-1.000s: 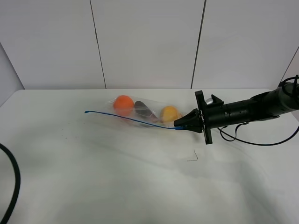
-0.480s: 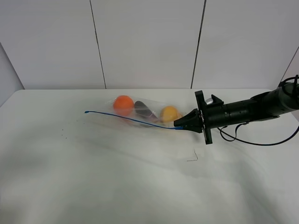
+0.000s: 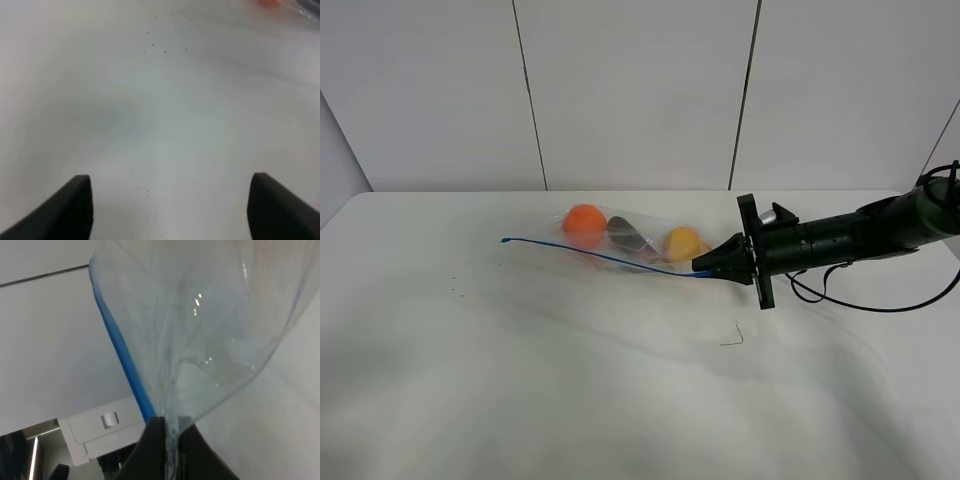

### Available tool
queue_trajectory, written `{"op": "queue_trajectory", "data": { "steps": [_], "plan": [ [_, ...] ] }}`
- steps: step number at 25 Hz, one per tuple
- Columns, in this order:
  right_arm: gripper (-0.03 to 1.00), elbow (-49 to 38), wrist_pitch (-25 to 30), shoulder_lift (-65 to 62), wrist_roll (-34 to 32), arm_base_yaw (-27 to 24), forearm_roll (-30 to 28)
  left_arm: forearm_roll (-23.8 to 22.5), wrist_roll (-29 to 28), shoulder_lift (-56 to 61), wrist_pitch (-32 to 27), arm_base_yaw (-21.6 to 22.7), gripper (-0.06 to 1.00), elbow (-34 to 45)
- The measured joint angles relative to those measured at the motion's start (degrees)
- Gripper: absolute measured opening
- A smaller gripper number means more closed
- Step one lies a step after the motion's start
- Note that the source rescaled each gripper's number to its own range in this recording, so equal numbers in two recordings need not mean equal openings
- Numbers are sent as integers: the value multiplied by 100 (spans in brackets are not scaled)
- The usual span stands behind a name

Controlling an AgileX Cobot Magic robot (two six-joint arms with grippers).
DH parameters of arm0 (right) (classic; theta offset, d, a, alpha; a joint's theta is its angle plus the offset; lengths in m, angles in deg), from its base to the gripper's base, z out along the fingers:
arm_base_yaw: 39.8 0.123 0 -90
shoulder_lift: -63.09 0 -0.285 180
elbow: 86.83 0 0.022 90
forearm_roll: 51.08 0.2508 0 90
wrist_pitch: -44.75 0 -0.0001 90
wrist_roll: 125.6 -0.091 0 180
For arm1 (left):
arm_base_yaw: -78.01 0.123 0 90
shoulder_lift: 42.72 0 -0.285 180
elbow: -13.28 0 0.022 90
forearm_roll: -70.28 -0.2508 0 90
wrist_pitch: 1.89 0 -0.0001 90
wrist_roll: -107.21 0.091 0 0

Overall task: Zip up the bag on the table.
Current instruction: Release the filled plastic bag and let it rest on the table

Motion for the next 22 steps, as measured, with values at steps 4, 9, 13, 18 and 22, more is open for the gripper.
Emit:
{"op": "queue_trajectory", "data": {
  "steps": [4,9,13,18,22],
  "plan": [
    [0,0,0,0,0,0,0,0,0,0,0,0,100,0],
    [0,0,0,0,0,0,0,26,0,0,0,0,100,6],
    [27,0,6,0,0,0,-61,38,0,0,0,0,100,6],
    [91,134,12,-62,-50,0,-568,38,0,0,0,0,100,6],
    [99,985,39,-205,-794,5,-1880,38,0,0,0,0,100,6]
  ]
}}
